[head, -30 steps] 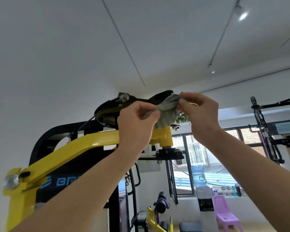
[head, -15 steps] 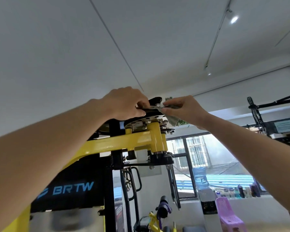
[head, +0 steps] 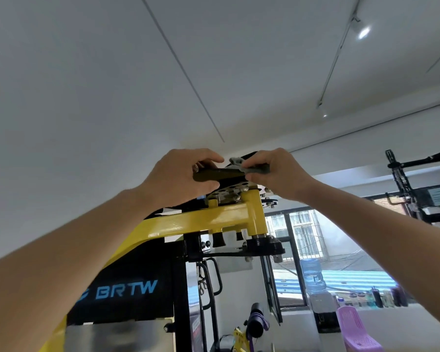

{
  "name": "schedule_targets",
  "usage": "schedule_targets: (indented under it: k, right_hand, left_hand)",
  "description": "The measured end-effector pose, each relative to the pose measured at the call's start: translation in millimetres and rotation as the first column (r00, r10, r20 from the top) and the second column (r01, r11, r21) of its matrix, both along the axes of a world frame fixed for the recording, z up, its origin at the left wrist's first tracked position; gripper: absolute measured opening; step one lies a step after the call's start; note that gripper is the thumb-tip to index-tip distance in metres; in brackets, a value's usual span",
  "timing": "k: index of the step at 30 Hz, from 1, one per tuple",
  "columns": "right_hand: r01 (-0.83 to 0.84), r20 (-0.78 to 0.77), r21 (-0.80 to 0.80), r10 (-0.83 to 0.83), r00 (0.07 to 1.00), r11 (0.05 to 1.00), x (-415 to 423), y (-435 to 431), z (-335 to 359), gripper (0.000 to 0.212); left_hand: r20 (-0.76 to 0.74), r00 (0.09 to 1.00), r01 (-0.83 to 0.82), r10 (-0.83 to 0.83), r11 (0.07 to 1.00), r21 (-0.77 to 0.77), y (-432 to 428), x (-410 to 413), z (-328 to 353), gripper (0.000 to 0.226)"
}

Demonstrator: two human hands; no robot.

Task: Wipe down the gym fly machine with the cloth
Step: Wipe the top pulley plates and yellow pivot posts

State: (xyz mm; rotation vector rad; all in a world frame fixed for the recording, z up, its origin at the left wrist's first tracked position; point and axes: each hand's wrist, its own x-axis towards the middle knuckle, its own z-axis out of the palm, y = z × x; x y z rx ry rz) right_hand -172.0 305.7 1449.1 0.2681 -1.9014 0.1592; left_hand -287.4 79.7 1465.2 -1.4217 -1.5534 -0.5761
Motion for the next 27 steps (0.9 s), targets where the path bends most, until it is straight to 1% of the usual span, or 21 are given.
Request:
schedule_targets:
  k: [1, 2, 4, 5, 8, 10, 11, 12, 14, 16, 17, 19, 20, 22, 23, 25, 27]
  right_hand:
    - [0.006, 0.006, 0.012, -0.006, 1.000, 1.000, 1, -4, 2, 0.028]
    - [0.010, 0.016, 0.013, -0.010, 1.000, 1.000, 2, -7, 3, 0.028]
    - [-0.014, 0.056, -0.012, 0.015, 0.998, 1.000, 7, -9, 6, 0.026]
    - [-0.051, 0.084, -0.041, 0.054, 0.995, 0.998, 11, -10, 8, 0.022]
    - [-0.163, 0.129, -0.109, 0.177, 0.976, 0.980, 19, -21, 18, 0.014]
    - [-0.229, 0.112, -0.128, 0.244, 0.963, 0.965, 20, -37, 26, 0.012]
    - [-0.275, 0.120, -0.142, 0.292, 0.949, 0.951, 18, -46, 29, 0.012]
    - [-0.327, 0.149, -0.161, 0.350, 0.925, 0.931, 17, -55, 32, 0.012]
    - [-0.405, 0.218, -0.204, 0.445, 0.869, 0.891, 12, -70, 37, 0.013]
    - [-0.433, 0.257, -0.239, 0.487, 0.835, 0.869, 8, -80, 41, 0.013]
    - [-0.431, 0.263, -0.247, 0.488, 0.832, 0.868, 6, -84, 42, 0.012]
    - [-0.403, 0.247, -0.248, 0.460, 0.853, 0.881, 2, -91, 42, 0.009]
    - [-0.375, 0.219, -0.231, 0.423, 0.879, 0.898, 0, -92, 42, 0.010]
    - [-0.275, 0.145, -0.157, 0.298, 0.944, 0.949, -4, -90, 40, 0.012]
    - [-0.221, 0.124, -0.124, 0.236, 0.964, 0.967, -5, -89, 38, 0.011]
    - [-0.170, 0.148, -0.093, 0.183, 0.972, 0.981, -6, -86, 33, 0.010]
    - [-0.161, 0.195, -0.079, 0.173, 0.965, 0.984, -8, -85, 26, 0.015]
  left_hand:
    - [0.018, 0.998, 0.065, -0.065, 0.998, 0.015, -5, -4, 0, 0.045]
    - [0.038, 0.992, 0.122, -0.123, 0.992, 0.038, -10, -7, 0, 0.042]
    - [0.113, 0.966, 0.223, -0.233, 0.971, 0.089, -19, -14, -2, 0.026]
    - [0.160, 0.947, 0.263, -0.280, 0.958, 0.116, -21, -17, -1, 0.021]
    - [0.299, 0.876, 0.337, -0.377, 0.924, 0.178, -25, -19, 9, 0.020]
    - [0.378, 0.816, 0.399, -0.437, 0.900, 0.178, -25, -13, 18, 0.020]
    - [0.392, 0.804, 0.416, -0.447, 0.894, 0.164, -25, -10, 23, 0.019]
    - [0.402, 0.803, 0.425, -0.440, 0.896, 0.131, -25, -8, 28, 0.020]
    - [0.449, 0.813, 0.413, -0.371, 0.911, 0.006, -28, -4, 37, 0.022]
    - [0.505, 0.809, 0.400, -0.301, 0.911, -0.097, -34, -4, 42, 0.028]
    - [0.524, 0.801, 0.406, -0.292, 0.907, -0.116, -36, -5, 44, 0.032]
    - [0.506, 0.811, 0.395, -0.293, 0.912, -0.106, -38, -11, 45, 0.035]
    - [0.482, 0.823, 0.388, -0.300, 0.917, -0.091, -38, -15, 45, 0.032]
    - [0.433, 0.846, 0.373, -0.311, 0.926, -0.064, -41, -25, 44, 0.024]
    - [0.408, 0.866, 0.345, -0.290, 0.936, -0.066, -44, -31, 44, 0.020]
    - [0.370, 0.907, 0.258, -0.201, 0.960, -0.111, -53, -46, 46, 0.016]
    - [0.363, 0.928, 0.151, -0.086, 0.976, -0.154, -61, -62, 46, 0.020]
